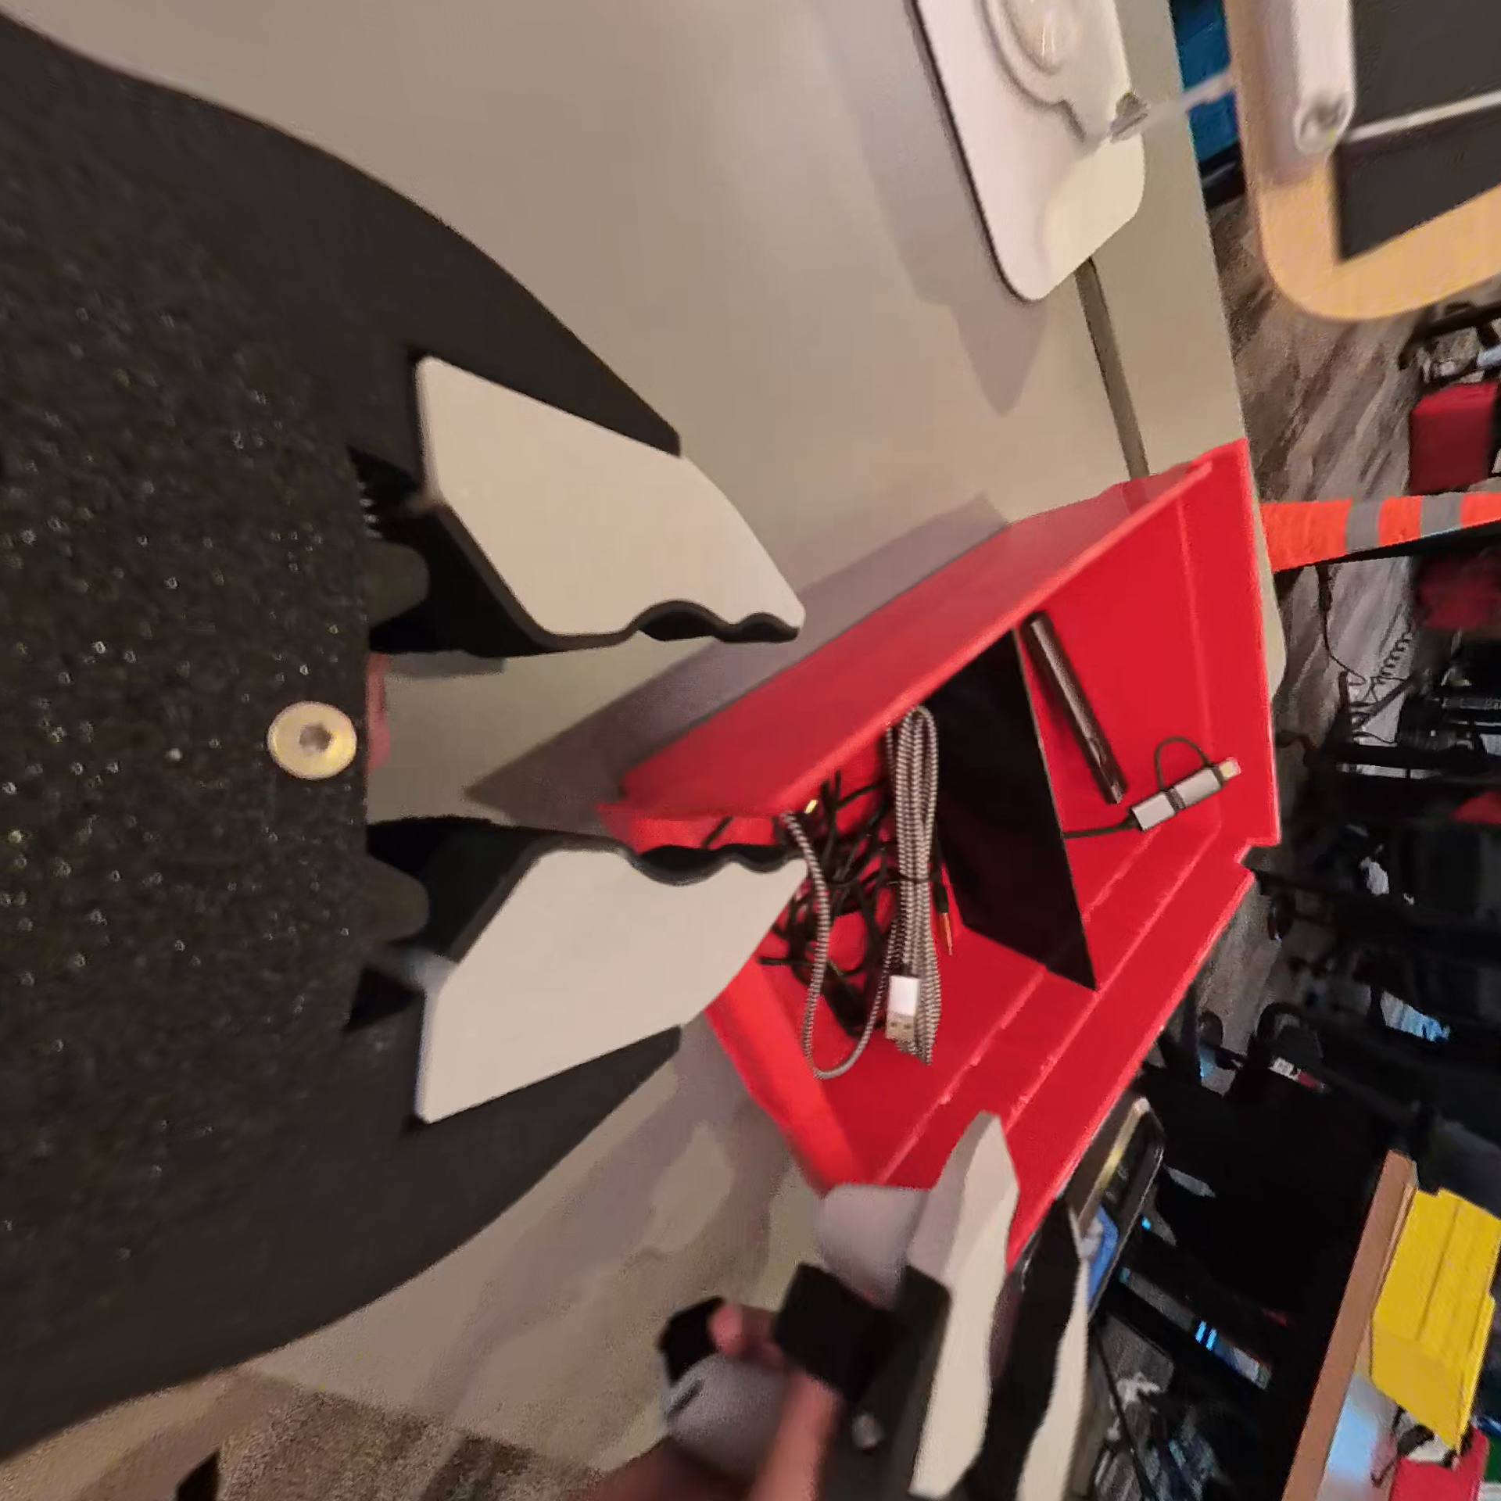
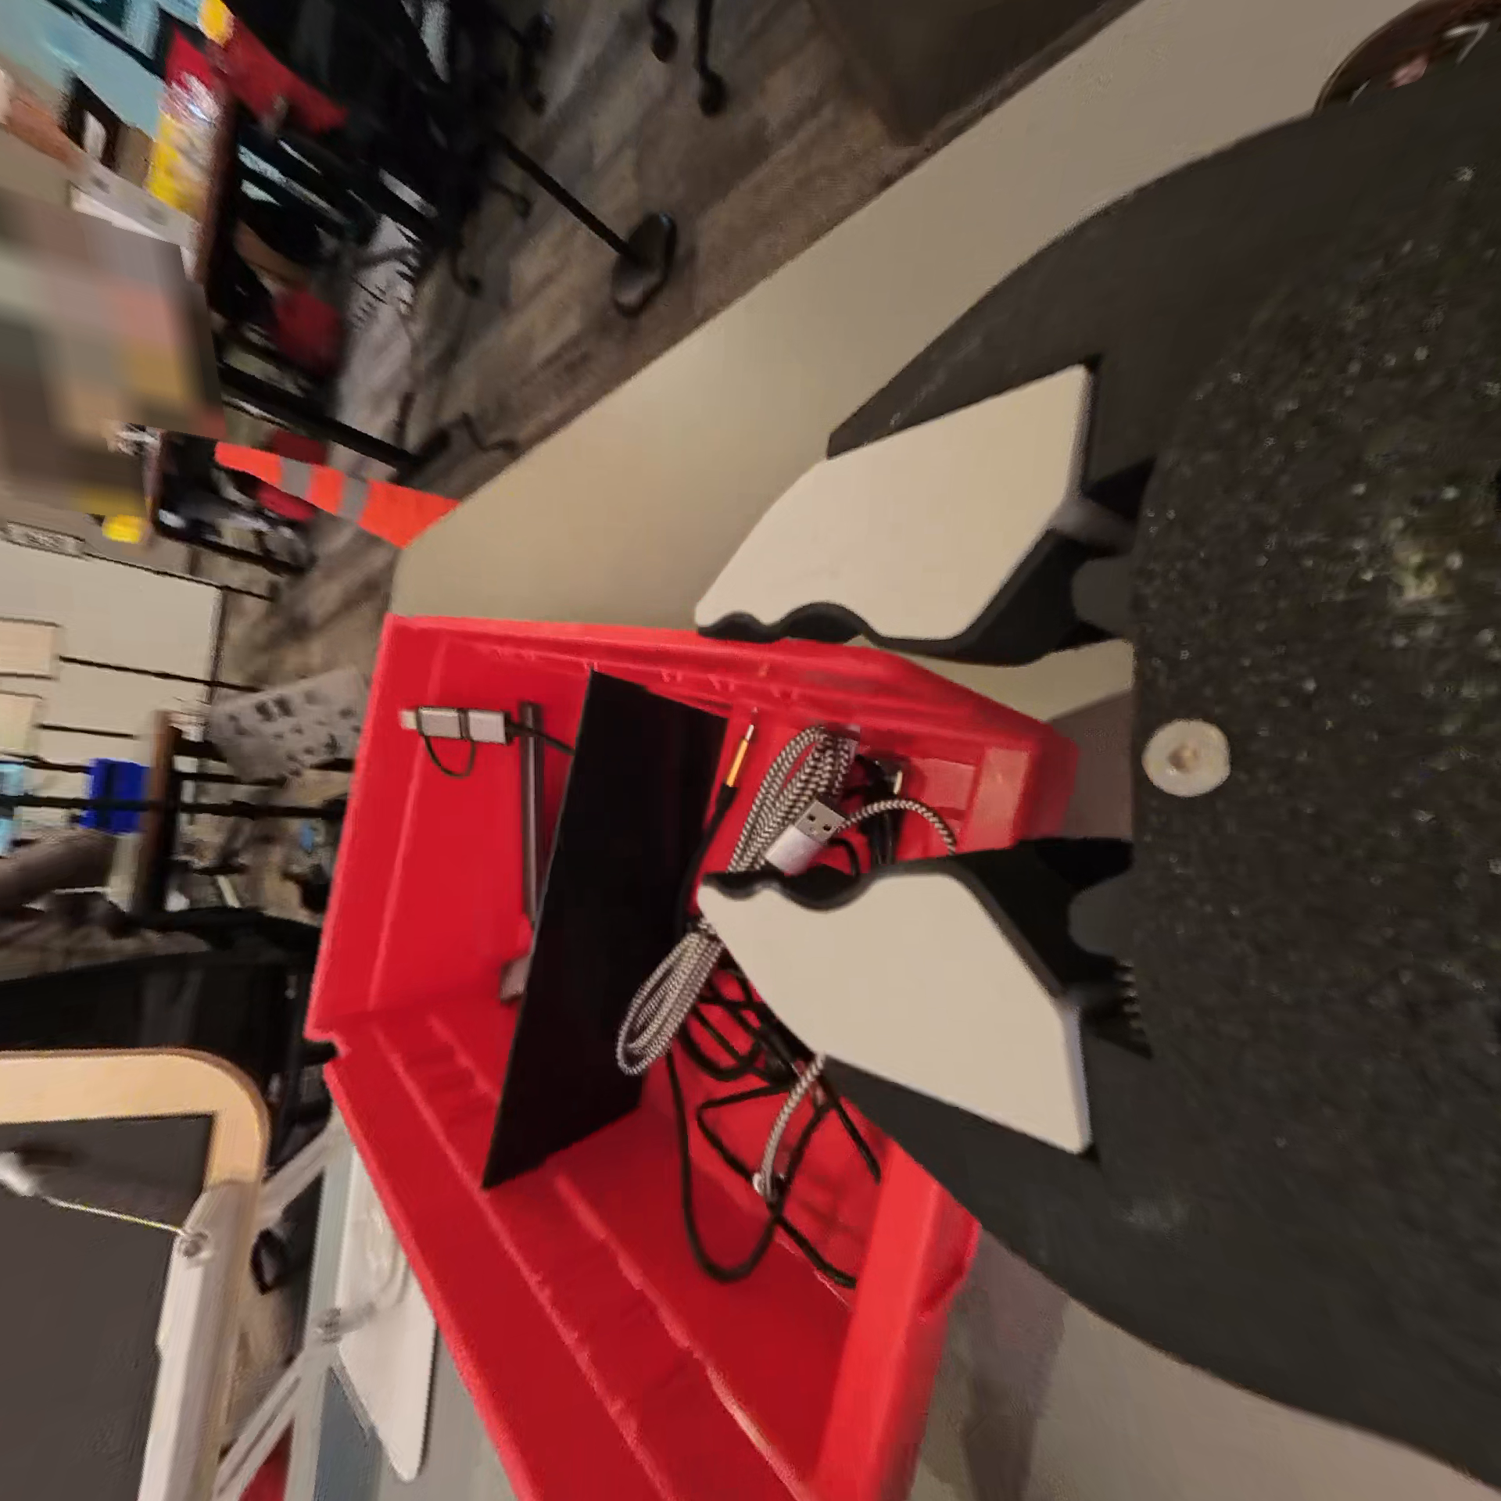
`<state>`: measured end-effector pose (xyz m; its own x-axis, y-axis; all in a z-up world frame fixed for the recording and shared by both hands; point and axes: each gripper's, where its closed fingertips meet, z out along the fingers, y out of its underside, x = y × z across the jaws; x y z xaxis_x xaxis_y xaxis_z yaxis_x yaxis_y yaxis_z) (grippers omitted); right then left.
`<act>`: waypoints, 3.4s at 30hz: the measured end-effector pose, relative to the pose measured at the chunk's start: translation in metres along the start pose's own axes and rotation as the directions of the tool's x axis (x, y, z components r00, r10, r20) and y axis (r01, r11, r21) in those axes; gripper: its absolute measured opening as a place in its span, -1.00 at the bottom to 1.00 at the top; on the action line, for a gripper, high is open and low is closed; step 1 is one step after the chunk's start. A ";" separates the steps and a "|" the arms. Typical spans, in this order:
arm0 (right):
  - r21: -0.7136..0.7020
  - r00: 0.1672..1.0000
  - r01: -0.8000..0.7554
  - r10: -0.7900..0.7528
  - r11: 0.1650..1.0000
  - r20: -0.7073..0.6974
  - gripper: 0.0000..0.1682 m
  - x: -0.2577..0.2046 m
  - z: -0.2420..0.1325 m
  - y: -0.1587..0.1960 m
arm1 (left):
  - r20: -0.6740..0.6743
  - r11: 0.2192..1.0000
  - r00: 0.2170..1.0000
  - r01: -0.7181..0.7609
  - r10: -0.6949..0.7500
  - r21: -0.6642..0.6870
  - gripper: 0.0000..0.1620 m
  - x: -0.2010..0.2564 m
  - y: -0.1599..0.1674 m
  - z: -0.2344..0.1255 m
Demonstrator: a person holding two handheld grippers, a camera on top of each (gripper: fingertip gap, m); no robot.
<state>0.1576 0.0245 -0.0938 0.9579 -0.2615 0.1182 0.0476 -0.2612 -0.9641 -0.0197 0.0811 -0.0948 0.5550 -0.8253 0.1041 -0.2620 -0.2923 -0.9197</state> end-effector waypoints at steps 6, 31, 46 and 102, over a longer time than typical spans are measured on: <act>0.004 0.989 0.006 -0.005 1.000 -0.149 -0.48 0.023 -0.006 -0.005 | 0.103 0.994 0.993 0.061 -0.051 -0.095 -0.71 -0.002 0.016 0.045; -0.118 0.966 0.082 -0.050 0.990 0.253 -0.93 -0.216 0.026 -0.011 | 0.529 0.991 0.845 0.120 -0.074 -0.054 -0.93 -0.167 0.062 -0.132; 0.035 0.892 -0.003 -0.013 0.999 0.451 -0.80 -0.198 -0.022 -0.018 | 0.390 1.000 0.921 0.023 -0.013 -0.021 -0.60 -0.127 0.072 -0.192; -0.027 0.637 0.209 -0.116 0.978 0.762 -0.78 -0.464 -0.136 0.001 | 0.723 0.965 0.670 0.263 -0.166 -0.022 -0.91 -0.192 0.184 -0.419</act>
<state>-0.3251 0.0193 -0.1174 0.8203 0.5719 0.0054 0.2393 -0.3347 -0.9114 -0.5050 -0.0168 -0.1249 0.9865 -0.1554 -0.0510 -0.1242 -0.5093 -0.8516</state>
